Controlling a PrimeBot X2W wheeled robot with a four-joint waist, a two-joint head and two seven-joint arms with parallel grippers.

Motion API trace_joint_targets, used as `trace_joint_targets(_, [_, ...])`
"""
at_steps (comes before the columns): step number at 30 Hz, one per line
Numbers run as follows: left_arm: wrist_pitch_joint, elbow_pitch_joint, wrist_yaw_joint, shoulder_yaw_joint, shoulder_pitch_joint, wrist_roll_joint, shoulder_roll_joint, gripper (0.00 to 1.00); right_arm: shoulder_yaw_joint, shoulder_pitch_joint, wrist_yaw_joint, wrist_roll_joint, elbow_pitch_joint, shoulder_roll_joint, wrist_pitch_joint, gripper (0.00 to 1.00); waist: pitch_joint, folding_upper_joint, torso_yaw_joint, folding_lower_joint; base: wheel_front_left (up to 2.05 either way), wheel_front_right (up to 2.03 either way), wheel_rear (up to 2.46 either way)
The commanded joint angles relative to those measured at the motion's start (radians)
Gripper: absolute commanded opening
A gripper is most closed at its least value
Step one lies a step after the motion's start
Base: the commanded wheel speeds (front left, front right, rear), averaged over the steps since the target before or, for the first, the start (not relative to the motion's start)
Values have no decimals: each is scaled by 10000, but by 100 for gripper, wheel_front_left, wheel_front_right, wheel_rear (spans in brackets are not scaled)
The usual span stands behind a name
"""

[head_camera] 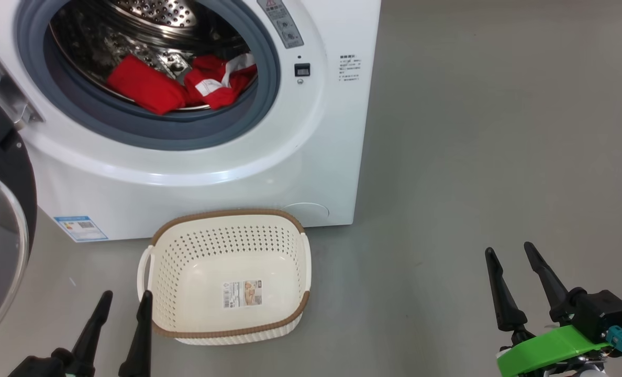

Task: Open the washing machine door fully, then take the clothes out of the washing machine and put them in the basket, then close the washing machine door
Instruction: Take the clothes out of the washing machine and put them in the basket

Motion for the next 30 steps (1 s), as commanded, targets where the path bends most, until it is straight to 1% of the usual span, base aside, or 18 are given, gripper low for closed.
trace_joint_targets(1, [-49,-210,15,368,-350,4,236,100,282,-290,62,-28,-218,-140,-92,100,33,-1,12,0,103,-113,10])
trace_joint_targets(19, [-49,-162,15,346,-605,-103,307,100,319,-354,62,-75,-276,-45,-92,100,212,-1,59,0,103,-114,10])
trace_joint_targets(23, [-49,30,15,340,-622,-102,324,100,328,-356,62,-66,-275,-28,-92,100,215,-1,26,0,58,-58,0])
trace_joint_targets(30, [-49,139,15,340,-629,-39,316,100,319,-328,62,-72,-268,-11,-92,100,199,-1,-6,0,5,-5,0])
